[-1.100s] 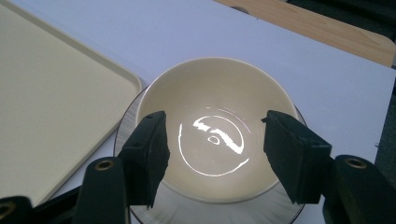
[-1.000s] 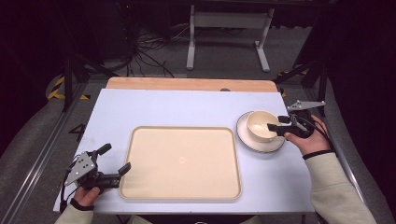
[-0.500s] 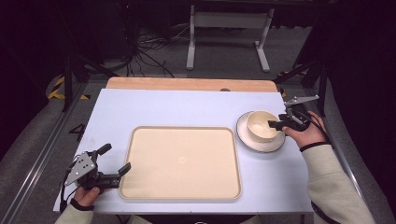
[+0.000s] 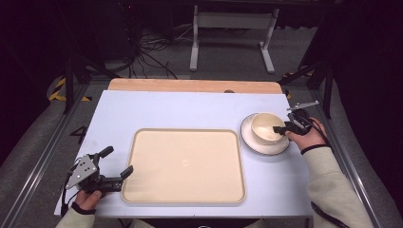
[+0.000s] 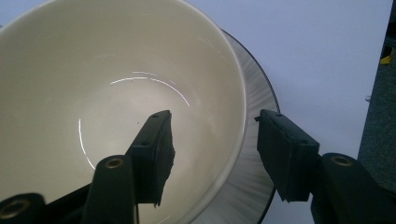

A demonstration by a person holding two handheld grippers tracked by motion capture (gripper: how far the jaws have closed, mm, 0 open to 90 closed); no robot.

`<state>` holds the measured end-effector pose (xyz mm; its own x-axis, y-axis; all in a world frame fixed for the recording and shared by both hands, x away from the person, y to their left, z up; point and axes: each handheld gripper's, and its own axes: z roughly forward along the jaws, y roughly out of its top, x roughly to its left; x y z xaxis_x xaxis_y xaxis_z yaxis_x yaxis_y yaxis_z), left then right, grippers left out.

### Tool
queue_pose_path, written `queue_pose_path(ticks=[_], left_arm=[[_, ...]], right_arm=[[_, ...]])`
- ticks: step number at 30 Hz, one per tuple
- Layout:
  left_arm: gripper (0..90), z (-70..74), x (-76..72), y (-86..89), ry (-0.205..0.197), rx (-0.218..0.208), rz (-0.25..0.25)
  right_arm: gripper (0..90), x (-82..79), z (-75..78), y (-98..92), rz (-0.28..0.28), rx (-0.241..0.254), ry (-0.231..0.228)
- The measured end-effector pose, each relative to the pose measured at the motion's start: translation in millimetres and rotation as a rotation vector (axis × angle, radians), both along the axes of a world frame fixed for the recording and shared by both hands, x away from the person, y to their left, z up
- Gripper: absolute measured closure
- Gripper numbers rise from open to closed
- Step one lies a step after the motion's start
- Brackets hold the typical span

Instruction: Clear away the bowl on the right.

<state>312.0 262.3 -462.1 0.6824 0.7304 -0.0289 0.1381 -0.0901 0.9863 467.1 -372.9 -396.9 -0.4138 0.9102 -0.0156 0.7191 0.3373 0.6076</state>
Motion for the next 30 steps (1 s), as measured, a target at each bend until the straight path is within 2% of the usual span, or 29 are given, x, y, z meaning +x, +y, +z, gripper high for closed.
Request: queue_pose_path(ticks=[4, 8, 9, 10, 11, 13, 14, 15, 17, 20, 30], left_arm=[[0.2, 0.0, -0.1, -0.3, -0.002, 0.001, 0.000], [0.2, 0.0, -0.1, -0.2, -0.002, 0.000, -0.001], [0.2, 0.0, -0.1, -0.3, -0.001, 0.000, -0.001], [0.2, 0.0, -0.1, -0.3, -0.001, 0.000, -0.001], [0.2, 0.0, -0.1, -0.3, -0.001, 0.000, -0.001], [0.2, 0.0, -0.1, -0.2, -0.002, 0.000, -0.001], [0.2, 0.0, -0.1, -0.2, -0.002, 0.000, -0.001], [0.2, 0.1, -0.2, -0.1, 0.000, 0.003, -0.002], [0.2, 0.2, -0.3, 0.0, -0.001, 0.005, -0.001], [0.2, 0.2, -0.4, -0.1, -0.001, 0.005, -0.001], [0.2, 0.2, -0.4, -0.2, -0.002, 0.006, 0.000]], right_arm=[[51.6, 2.1, -1.4, -0.5, -0.004, 0.009, 0.005], [60.1, 4.0, -5.4, -2.1, -0.013, 0.006, 0.031], [64.6, 4.3, -6.8, -2.6, -0.022, 0.008, 0.043], [73.1, 4.7, -7.7, -3.2, -0.036, 0.041, 0.065], [73.1, 4.7, -7.7, -3.2, -0.036, 0.041, 0.065], [77.8, 5.1, -7.5, -0.9, -0.082, 0.039, 0.087], [77.8, 5.1, -7.5, -0.9, -0.082, 0.039, 0.087], [80.6, 5.3, -7.2, -0.3, -0.114, 0.058, 0.099], [82.7, 5.1, -7.0, -1.2, -0.147, 0.103, 0.120], [83.1, 4.0, -7.2, -1.8, -0.175, 0.130, 0.130], [83.5, 2.0, -6.2, -1.2, -0.224, 0.152, 0.139]])
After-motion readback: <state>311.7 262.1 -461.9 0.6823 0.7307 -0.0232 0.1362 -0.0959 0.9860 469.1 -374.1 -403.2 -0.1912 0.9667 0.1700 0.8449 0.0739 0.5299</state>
